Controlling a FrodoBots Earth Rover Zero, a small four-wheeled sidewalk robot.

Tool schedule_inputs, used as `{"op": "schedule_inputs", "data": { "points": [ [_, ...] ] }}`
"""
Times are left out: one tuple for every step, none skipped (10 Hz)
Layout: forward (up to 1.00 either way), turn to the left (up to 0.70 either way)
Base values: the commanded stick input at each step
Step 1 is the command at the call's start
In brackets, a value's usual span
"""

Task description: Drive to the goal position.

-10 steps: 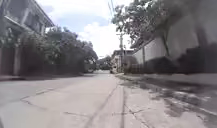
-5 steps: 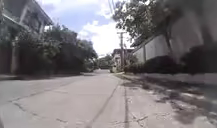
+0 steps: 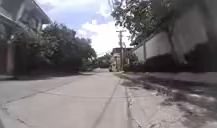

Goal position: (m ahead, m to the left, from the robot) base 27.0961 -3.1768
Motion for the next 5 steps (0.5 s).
{"op": "schedule_inputs", "data": {
  "points": [
    [0.50,0.00],
    [0.50,0.00],
    [0.50,0.00],
    [0.50,0.00],
    [0.50,0.00]
  ]
}}
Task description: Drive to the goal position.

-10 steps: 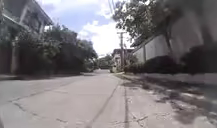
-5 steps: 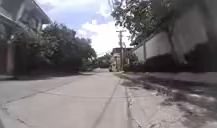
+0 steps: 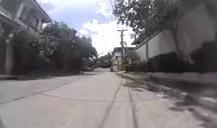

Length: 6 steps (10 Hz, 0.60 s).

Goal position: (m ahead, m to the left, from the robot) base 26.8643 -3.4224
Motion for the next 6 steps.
{"op": "schedule_inputs", "data": {
  "points": [
    [0.50,0.00],
    [0.50,0.00],
    [0.50,0.00],
    [0.50,0.00],
    [0.50,0.00],
    [0.50,0.00]
  ]
}}
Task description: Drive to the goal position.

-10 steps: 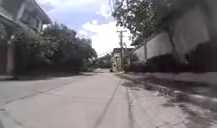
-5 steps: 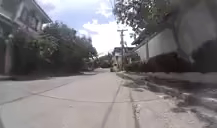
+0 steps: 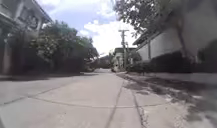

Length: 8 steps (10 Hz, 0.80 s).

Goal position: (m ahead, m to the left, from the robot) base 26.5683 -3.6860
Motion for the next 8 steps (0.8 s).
{"op": "schedule_inputs", "data": {
  "points": [
    [0.50,0.00],
    [0.50,0.00],
    [0.50,0.00],
    [0.50,0.00],
    [0.50,0.00],
    [0.50,0.00],
    [0.50,0.00],
    [0.50,0.00]
  ]
}}
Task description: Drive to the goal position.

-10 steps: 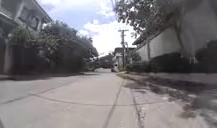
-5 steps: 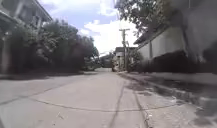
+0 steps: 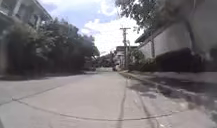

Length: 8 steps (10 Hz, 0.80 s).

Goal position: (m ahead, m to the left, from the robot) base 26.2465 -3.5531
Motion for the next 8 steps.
{"op": "schedule_inputs", "data": {
  "points": [
    [0.50,0.00],
    [0.50,0.00],
    [0.50,0.00],
    [0.50,0.00],
    [0.50,0.00],
    [0.50,0.00],
    [0.50,0.00],
    [0.50,0.00]
  ]
}}
